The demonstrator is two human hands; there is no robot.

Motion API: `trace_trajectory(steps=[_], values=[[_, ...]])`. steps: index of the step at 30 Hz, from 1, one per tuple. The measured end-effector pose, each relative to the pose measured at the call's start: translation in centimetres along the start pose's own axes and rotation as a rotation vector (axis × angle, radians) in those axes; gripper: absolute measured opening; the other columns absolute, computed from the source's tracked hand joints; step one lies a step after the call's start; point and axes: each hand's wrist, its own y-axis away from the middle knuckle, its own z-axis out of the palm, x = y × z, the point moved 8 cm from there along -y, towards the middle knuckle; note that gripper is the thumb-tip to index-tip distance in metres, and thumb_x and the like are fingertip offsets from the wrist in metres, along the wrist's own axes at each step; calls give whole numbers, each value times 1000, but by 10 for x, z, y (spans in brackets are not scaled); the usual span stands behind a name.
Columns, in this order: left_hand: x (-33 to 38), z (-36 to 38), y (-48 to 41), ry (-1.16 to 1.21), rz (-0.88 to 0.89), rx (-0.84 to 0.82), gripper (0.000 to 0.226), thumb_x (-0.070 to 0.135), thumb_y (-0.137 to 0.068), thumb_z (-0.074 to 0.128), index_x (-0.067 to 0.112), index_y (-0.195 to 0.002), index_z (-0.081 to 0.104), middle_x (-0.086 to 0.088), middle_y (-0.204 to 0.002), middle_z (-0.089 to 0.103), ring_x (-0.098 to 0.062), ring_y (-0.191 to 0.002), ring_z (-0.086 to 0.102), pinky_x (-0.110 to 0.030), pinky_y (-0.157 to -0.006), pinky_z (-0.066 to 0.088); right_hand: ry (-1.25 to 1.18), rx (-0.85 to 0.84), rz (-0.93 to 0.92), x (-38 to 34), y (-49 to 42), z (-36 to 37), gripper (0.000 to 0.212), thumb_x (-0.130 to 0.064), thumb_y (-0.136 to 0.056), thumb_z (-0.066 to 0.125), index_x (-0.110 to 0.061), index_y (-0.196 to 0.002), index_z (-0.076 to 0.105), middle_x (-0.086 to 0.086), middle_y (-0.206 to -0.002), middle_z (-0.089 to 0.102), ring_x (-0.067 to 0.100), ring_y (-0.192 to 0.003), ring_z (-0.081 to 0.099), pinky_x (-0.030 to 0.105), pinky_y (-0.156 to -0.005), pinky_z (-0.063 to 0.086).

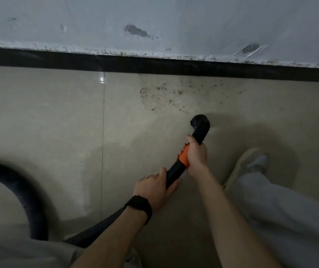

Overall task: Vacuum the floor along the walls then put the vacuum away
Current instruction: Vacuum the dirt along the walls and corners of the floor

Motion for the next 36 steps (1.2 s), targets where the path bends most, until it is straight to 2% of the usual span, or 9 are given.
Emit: trace_trajectory(steps=[7, 11, 16, 19, 24, 31, 36], values=[[-32, 11, 15, 13, -67, 45, 47, 75, -89, 21, 30, -93, 32, 12, -67, 44, -17, -59, 57, -32, -56, 49, 62, -117, -22, 20, 10, 36, 19, -22, -98, 66, -11, -106, 53, 3, -64, 54, 15, -41, 50, 27, -43, 48], [-55, 8, 32, 29, -126, 114, 47, 78, -85, 18, 32, -91, 30, 13, -66, 45, -7, -51, 46, -27, -45, 34, 92, -194, -18, 34, 26, 63, 17, -21, -98, 64, -13, -103, 50, 3, -64, 52, 15, -39, 48, 26, -43, 46], [-82, 0, 41, -32, -163, 237, 51, 79, -82, 13, 32, -91, 31, 11, -69, 48, -14, -60, 59, -28, -52, 38, 111, -308, -12, 51, 32, 100, 19, -21, -97, 64, -13, -101, 48, 3, -64, 52, 16, -39, 47, 27, -44, 47], [-98, -2, 35, -77, -151, 253, 47, 77, -84, 14, 33, -91, 28, 9, -72, 53, -18, -62, 59, -31, -53, 37, 78, -360, -19, 58, 25, 116, 18, -22, -95, 64, -13, -100, 49, 1, -60, 52, 16, -40, 47, 28, -45, 47], [-106, -24, 41, -118, -265, 313, 44, 75, -88, 22, 31, -88, 26, 12, -59, 37, -10, -46, 36, -29, -44, 24, 64, -422, 8, 49, 38, 139, 19, -21, -96, 65, -10, -103, 50, -1, -57, 52, 15, -38, 47, 28, -44, 47], [-102, -59, 14, -164, -320, 336, 49, 76, -89, 23, 28, -89, 30, 10, -59, 44, -10, -46, 40, -30, -45, 28, 74, -545, 84, 18, 33, 163, 18, -22, -97, 65, -12, -102, 50, 1, -62, 53, 14, -44, 51, 30, -49, 51], [-93, -60, 0, -144, -322, 354, 49, 76, -89, 21, 28, -88, 29, 9, -59, 45, -11, -46, 42, -29, -44, 26, 142, -532, 41, 4, 21, 165, 16, -22, -98, 64, -11, -97, 52, 0, -58, 53, 14, -42, 49, 29, -47, 50]])
